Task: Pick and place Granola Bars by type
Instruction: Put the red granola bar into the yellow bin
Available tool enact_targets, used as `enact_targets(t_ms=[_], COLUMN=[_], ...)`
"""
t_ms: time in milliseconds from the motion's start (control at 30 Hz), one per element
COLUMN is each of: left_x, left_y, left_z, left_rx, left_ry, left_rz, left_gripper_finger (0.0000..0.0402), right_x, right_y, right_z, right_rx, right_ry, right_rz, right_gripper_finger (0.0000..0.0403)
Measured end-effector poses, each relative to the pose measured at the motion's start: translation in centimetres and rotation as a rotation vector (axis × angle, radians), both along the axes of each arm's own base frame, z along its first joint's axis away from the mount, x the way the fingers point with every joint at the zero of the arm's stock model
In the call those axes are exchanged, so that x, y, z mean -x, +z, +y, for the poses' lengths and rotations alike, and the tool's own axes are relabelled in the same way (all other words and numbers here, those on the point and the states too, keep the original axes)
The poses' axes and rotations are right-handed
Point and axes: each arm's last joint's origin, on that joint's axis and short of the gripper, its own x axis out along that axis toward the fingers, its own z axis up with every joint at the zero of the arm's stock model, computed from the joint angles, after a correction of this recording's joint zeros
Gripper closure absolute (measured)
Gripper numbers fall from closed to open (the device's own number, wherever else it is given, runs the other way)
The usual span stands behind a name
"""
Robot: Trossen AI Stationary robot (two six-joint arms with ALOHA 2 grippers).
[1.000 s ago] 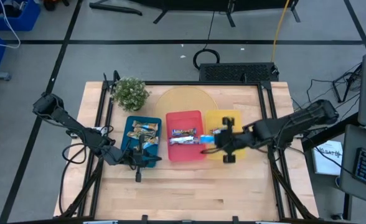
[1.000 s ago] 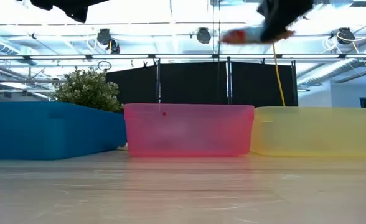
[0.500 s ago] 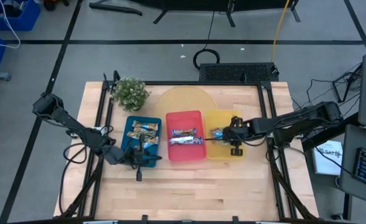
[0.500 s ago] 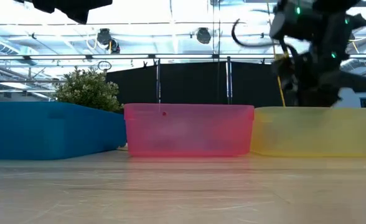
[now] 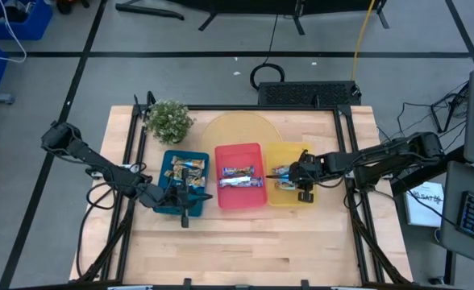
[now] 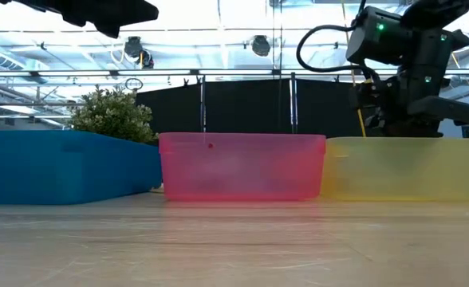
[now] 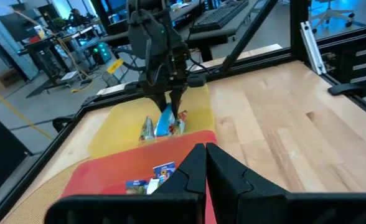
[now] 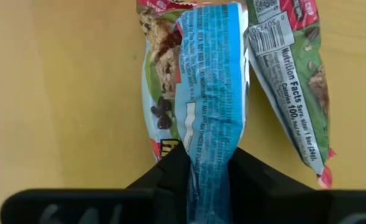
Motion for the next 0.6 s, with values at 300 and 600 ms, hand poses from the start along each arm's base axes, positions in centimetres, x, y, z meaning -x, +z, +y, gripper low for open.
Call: enact_targets(t_ms=[300,600], left_x=[-0.11,-0.10], left_y=[0.00,-0.02], left_z=[0.23,0.22], left_rx=[0.035,0.052], left_ry=[0.016,0.019], left_rz=[-0.002,-0.001], left_gripper_finger=[0.0382,0.0382], right_x=[0.23,0.60], right_y=[-0.07,-0.15], right_z=[-0.01,-0.10], right_rx=[-0.001,0.026], right_ry=[-0.016,-0.030], right_rz=[0.023,0.060], right_gripper_finger=[0.0259,0.0199])
